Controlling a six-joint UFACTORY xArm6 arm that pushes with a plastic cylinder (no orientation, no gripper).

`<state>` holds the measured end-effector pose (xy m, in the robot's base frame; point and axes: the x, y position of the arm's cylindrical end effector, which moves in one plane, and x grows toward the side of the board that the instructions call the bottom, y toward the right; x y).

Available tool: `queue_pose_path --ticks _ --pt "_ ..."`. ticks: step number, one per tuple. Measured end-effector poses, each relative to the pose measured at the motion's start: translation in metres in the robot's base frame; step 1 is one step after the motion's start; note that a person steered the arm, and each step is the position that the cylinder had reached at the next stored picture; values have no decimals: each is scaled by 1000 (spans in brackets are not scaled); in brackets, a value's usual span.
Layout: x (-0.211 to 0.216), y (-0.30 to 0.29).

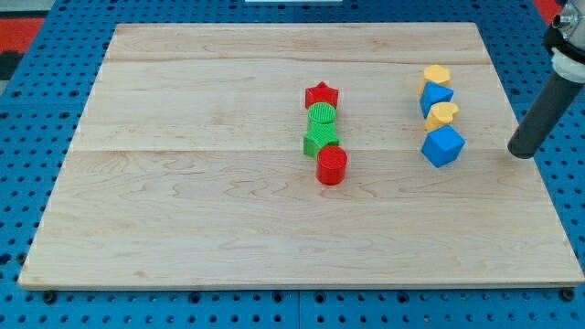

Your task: Separate the blue cube from yellow heart

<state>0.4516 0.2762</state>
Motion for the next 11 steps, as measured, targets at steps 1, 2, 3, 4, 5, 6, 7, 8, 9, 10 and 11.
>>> queue_pose_path --ticks 1,2,3,4,5,6,7,8,9,10,11 --pt "-11 -16" --pt "-27 -31" --pt "-27 -31" --pt "-26 -39" --pt "-26 -64" --pt "-26 -90" --pt "-18 -96" --pt "-5 -96" --pt "5 -96" --pt "14 -96" --pt "32 -90"
